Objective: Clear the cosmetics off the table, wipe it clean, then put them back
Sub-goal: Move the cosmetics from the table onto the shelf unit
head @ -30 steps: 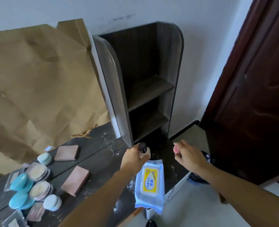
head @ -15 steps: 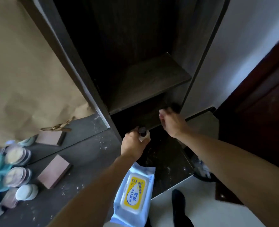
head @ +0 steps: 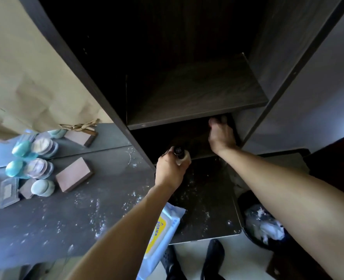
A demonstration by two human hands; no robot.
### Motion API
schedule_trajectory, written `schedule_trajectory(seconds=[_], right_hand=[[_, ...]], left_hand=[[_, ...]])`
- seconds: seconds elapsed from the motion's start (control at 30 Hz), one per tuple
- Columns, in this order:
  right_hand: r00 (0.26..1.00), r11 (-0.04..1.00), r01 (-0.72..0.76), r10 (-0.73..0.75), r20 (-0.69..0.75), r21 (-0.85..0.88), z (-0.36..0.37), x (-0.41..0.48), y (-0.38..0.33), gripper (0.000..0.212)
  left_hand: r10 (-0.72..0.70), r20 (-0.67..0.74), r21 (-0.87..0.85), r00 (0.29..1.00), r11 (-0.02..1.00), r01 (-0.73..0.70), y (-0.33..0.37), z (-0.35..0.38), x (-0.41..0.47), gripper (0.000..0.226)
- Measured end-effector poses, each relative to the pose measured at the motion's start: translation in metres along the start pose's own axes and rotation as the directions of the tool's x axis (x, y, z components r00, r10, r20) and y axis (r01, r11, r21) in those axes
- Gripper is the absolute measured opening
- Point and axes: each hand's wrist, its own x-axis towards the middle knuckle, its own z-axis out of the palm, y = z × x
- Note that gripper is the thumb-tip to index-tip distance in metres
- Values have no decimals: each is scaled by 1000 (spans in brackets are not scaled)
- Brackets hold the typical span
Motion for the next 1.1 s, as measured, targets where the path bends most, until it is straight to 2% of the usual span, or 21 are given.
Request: schedule_trajectory(seconds=[0.1, 0.17, 0.23, 0.33, 0.43, 0.6, 0.8, 0.9, 0.97, 1.1], right_hand=[[990, 983, 121, -109, -91, 139, 2, -32, 14, 61], [955, 946, 271, -240, -176, 176, 4, -62, 33, 54], [936, 922, 340, -312, -166, 183, 5, -90, 59, 44], [935, 926, 342, -318, -159, 159, 11, -118, 101, 38], [963, 946, 259, -237, -126, 196, 19, -125, 137, 34], [982, 963, 180, -164, -97, 198, 24, -125, 164, 32], [984, 973, 175, -165, -73, 153, 26, -123, 162, 32], [975, 971, 209, -197, -102, 119, 21, -122, 151, 31], [974, 971, 216, -206, -97, 106, 13, -123, 138, 31], [952, 948, 305, -303, -36, 96, 4, -122, 103, 31]], left_hand=[[-28, 12, -21, 1000, 999, 28, 11, 4, 6, 19], [-38, 35, -35, 999, 999, 39, 20, 8, 13, 20], [-41, 57, -25, 998, 999, 43, 29, 14, 21, 23], [-72, 104, 25, 992, 997, 70, 46, 29, 38, 32], [-101, 164, 52, 981, 994, 93, 67, 47, 53, 39], [-50, 221, 69, 974, 997, 36, 92, 71, 66, 41], [18, 233, 106, 972, 993, -44, 97, 78, 70, 32], [86, 191, 150, 978, 982, -115, 89, 70, 64, 42], [80, 157, 145, 984, 984, -103, 80, 57, 54, 44], [49, 129, 154, 990, 986, -68, 53, 18, 20, 32]])
